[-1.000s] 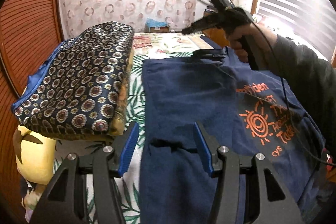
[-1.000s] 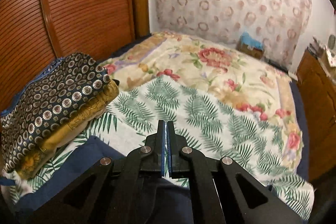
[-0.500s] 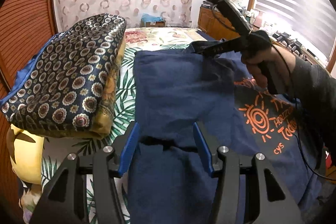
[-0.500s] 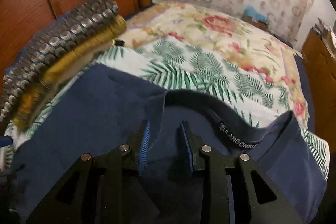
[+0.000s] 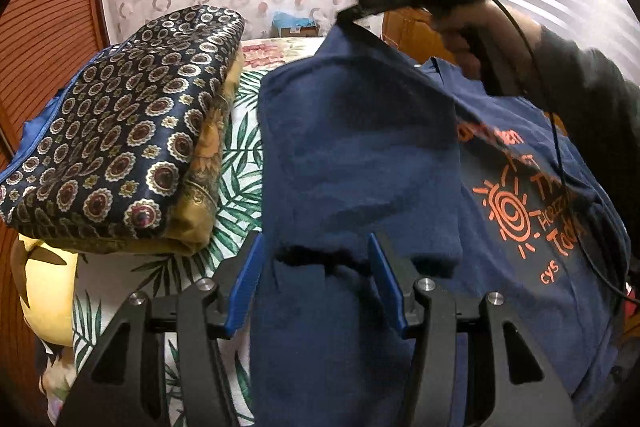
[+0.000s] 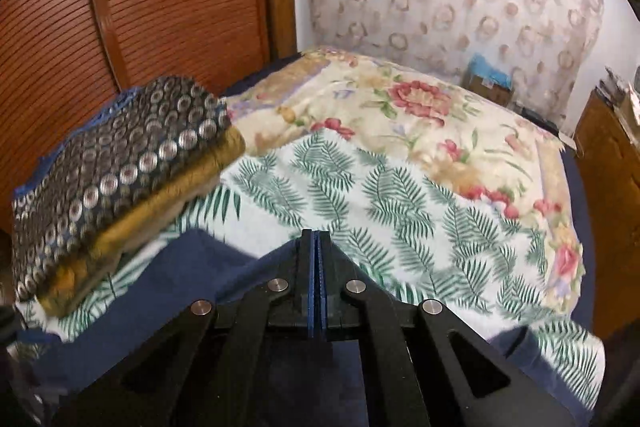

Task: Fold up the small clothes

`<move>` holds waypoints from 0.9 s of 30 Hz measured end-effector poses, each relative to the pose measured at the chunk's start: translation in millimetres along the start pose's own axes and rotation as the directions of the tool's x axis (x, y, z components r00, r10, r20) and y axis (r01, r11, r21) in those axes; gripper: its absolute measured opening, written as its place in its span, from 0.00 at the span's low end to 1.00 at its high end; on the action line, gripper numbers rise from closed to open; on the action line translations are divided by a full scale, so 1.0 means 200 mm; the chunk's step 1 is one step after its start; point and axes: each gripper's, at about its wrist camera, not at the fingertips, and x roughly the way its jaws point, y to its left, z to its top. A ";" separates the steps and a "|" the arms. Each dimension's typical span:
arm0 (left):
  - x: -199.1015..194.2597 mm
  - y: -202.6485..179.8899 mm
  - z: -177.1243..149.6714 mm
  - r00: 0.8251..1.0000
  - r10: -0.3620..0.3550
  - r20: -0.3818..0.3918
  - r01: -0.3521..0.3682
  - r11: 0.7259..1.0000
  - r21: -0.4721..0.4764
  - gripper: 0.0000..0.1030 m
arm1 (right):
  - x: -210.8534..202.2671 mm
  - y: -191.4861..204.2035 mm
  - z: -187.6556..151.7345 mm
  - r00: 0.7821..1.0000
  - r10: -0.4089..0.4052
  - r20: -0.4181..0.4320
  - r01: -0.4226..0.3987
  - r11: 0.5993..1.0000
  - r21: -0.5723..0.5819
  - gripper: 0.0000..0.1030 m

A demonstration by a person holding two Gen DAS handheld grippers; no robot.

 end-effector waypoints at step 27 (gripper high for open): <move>0.07 0.01 0.01 0.998 0.008 -0.059 -0.008 1.000 -0.002 0.52 | -0.84 -0.56 -0.93 0.964 -0.258 -0.055 0.264 0.945 0.191 0.42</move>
